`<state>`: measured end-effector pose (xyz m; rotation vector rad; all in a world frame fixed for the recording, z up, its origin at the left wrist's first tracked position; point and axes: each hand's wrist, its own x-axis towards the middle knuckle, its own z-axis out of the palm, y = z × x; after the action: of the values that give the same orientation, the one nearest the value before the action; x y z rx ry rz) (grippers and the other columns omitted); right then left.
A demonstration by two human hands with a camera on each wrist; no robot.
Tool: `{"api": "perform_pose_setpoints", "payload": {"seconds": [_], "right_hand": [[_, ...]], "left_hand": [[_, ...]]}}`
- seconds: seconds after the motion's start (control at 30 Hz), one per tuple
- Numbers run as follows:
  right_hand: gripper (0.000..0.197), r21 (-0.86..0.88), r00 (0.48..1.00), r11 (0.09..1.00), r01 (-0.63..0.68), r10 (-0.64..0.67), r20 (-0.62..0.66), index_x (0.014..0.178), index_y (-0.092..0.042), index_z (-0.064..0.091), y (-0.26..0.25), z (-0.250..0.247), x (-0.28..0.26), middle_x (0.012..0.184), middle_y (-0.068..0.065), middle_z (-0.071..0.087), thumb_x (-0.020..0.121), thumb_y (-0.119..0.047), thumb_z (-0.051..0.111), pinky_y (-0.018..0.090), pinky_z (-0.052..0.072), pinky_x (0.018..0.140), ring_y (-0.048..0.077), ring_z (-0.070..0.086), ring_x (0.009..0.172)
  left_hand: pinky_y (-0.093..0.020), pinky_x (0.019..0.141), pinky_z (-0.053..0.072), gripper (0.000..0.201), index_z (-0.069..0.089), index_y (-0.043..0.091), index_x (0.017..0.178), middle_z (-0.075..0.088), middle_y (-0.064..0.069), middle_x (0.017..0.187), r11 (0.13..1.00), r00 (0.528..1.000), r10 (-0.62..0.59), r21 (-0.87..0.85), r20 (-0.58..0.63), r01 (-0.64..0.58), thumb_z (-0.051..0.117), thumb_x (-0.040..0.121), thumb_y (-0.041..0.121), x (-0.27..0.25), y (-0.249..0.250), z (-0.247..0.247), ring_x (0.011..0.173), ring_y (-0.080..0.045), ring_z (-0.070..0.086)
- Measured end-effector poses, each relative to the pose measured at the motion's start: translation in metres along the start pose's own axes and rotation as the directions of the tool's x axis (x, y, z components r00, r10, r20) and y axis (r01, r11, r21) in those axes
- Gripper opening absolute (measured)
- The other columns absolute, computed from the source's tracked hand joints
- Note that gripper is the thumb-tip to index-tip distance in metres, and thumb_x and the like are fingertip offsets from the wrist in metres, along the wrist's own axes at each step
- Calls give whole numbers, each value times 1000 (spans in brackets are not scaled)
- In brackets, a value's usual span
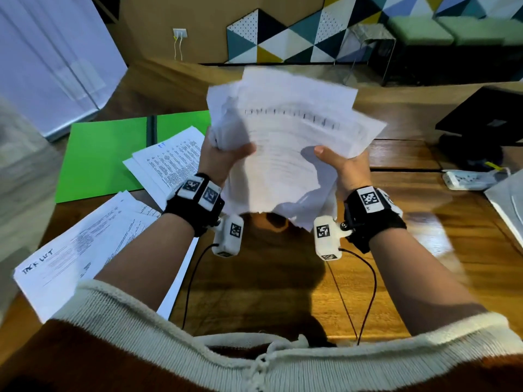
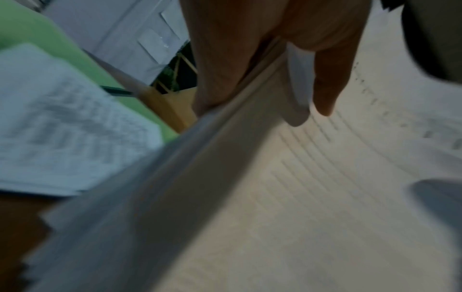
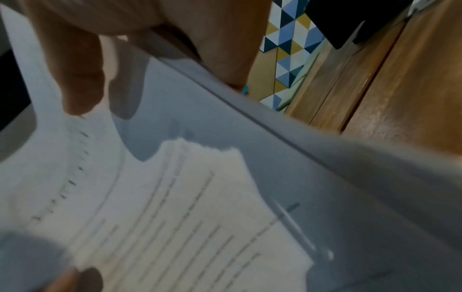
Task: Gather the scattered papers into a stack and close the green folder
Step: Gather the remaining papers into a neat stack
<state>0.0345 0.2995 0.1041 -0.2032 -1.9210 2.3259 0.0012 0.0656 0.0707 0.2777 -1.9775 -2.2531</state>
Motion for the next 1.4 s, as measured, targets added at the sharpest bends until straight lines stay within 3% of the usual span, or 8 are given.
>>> {"api": "perform_pose_setpoints", "payload": {"seconds": [0.3,0.47,0.57,0.63,0.73,0.87,1.0,1.4], "right_hand": [[44,-138,993,990,-21,37,113,101,-11,67,2,-13,10,98,0,74,66,14,74,34,55,85,19,69,96],[49,-69,990,993,-101,107,95,109,-9,66,24,-11,0,107,8,72,66,10,76,42,52,92,24,68,103],[51,-56,990,992,-109,114,86,114,-5,64,25,-9,0,109,7,72,68,11,74,43,52,94,24,67,104],[46,-48,990,993,-108,112,82,111,-8,66,26,-9,1,108,6,72,70,11,73,42,51,96,23,67,104],[42,-47,991,994,-99,102,82,104,-14,68,28,-8,1,106,5,73,71,11,72,42,50,97,21,68,103],[46,-36,992,996,-87,90,85,108,-11,66,28,-7,3,107,5,72,69,14,71,38,52,92,21,68,103],[58,-7,990,996,-94,94,108,121,-1,59,30,-12,2,113,11,69,67,17,71,37,55,87,24,66,106],[48,2,993,995,-103,103,61,116,-7,63,27,-8,-4,110,7,71,72,9,72,33,54,88,20,68,102]], "left_hand": [[-34,66,52,58,66,1,102,68,-11,86,964,977,-206,183,50,193,87,52,20,-7,-30,-11,78,-27,64],[-27,75,55,61,59,16,100,69,4,88,996,994,85,-36,72,-83,86,48,33,-2,16,-7,79,-10,66],[-19,74,49,58,55,26,102,61,10,90,917,944,287,240,161,-320,81,54,46,10,68,-8,78,2,58],[-23,78,49,69,54,20,114,61,4,101,706,859,365,495,358,-506,78,58,53,10,106,-2,84,-4,56],[-33,99,40,76,50,17,127,57,-1,126,120,701,266,699,661,-705,67,68,61,-3,146,29,112,-17,54],[-43,100,38,78,39,23,132,58,0,125,-258,715,-103,676,692,-691,65,71,64,-14,146,74,108,-23,56],[-32,68,44,85,36,21,132,61,1,104,-272,749,-210,698,628,-662,78,65,52,-18,135,84,80,-20,51],[-36,67,43,50,27,16,132,62,-12,98,-235,741,-166,703,651,-671,57,93,27,-22,117,84,74,-24,51]]}}
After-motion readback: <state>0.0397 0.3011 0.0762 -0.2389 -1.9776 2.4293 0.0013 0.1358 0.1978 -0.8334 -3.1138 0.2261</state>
